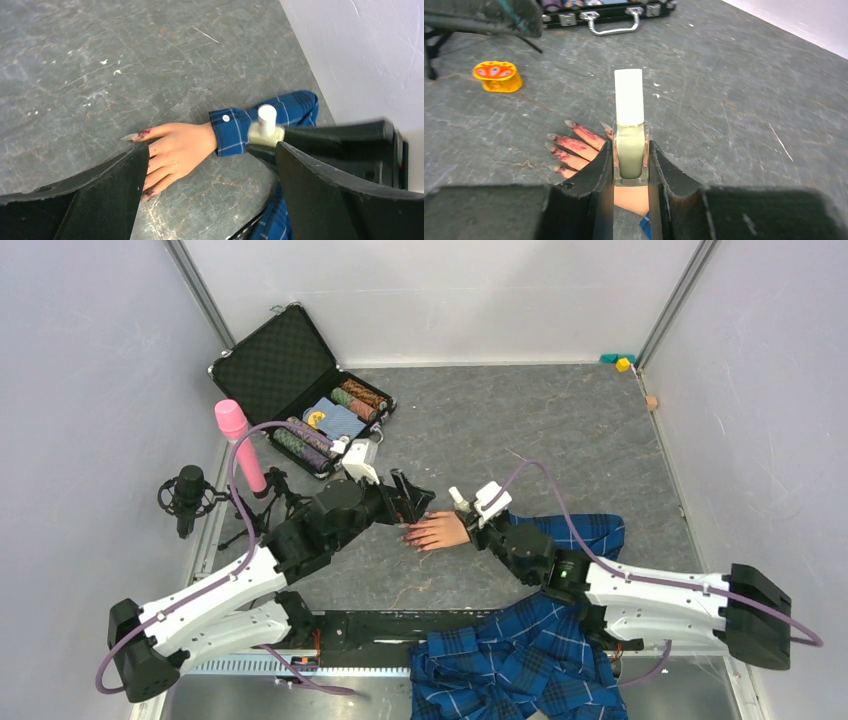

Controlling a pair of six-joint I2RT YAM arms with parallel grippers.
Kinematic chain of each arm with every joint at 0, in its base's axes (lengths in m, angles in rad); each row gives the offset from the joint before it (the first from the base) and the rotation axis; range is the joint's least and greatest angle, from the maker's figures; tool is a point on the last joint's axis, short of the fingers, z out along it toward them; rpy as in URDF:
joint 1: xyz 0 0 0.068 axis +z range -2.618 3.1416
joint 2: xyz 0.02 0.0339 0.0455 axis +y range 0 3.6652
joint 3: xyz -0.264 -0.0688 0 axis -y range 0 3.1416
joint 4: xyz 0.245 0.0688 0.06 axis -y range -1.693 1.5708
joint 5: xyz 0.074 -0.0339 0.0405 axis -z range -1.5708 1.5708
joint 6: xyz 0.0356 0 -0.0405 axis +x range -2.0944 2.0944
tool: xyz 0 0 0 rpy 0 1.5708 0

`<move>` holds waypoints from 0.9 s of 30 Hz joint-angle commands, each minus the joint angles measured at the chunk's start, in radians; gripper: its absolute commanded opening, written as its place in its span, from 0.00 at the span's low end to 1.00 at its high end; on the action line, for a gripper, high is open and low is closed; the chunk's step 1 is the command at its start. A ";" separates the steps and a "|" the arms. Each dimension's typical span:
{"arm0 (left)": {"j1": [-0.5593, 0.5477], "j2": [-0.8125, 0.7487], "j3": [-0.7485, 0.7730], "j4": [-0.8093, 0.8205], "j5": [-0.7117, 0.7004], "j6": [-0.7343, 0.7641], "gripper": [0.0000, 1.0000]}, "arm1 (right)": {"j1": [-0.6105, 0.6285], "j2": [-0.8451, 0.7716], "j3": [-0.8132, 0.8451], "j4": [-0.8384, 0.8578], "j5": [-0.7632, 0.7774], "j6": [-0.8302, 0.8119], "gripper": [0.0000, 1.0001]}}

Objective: Paint the nails
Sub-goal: Unscrew the nail polish bottle.

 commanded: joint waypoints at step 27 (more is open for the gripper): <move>0.019 -0.079 -0.032 0.219 0.614 0.235 0.83 | -0.355 -0.122 -0.006 0.202 -1.259 0.230 0.00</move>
